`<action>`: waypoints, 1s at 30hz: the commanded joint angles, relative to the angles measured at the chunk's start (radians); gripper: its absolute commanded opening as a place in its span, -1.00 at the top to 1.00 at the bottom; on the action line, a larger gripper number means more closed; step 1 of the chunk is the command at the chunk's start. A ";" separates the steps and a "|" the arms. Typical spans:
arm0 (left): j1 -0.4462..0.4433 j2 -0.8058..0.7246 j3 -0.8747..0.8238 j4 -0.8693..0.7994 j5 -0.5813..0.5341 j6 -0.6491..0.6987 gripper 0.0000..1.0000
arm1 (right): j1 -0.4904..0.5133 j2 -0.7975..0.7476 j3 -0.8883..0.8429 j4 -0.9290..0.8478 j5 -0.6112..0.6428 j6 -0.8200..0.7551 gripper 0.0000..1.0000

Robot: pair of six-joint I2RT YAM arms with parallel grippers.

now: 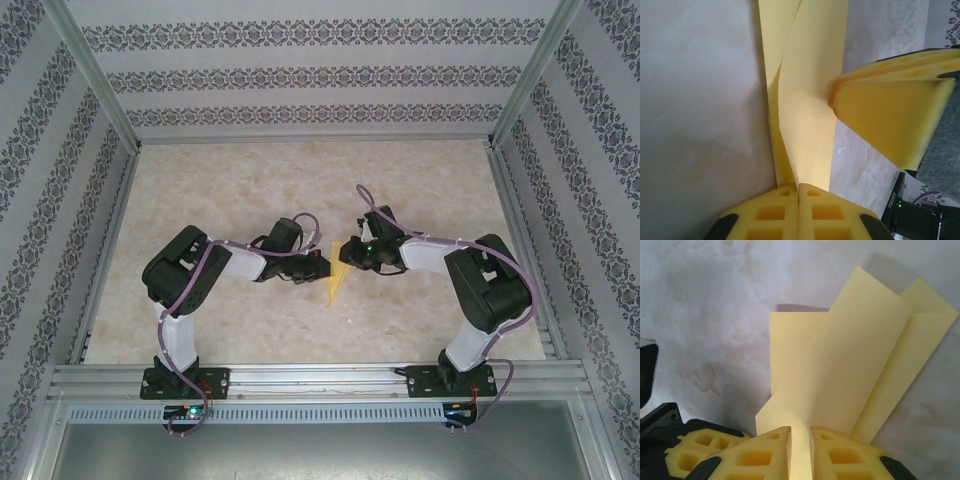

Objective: Fold a paper plane with a square sheet of paper (fold left side to right side)

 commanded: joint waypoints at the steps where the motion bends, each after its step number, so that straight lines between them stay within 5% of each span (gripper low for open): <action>1: 0.035 0.070 -0.002 -0.110 -0.143 0.055 0.87 | 0.011 0.006 0.020 -0.041 0.041 -0.025 0.65; 9: 0.034 0.078 0.005 -0.112 -0.134 0.059 0.72 | 0.013 -0.001 0.015 -0.058 0.062 -0.030 0.65; 18: 0.033 0.081 0.005 -0.113 -0.136 0.055 0.78 | 0.011 0.014 -0.007 -0.045 0.063 -0.015 0.66; 25: 0.034 0.034 -0.007 -0.104 -0.142 0.048 0.78 | -0.010 0.009 -0.082 -0.011 0.071 0.029 0.98; 30: 0.035 -0.027 -0.002 -0.141 -0.147 0.060 0.75 | -0.014 0.016 -0.123 0.006 0.078 0.036 1.00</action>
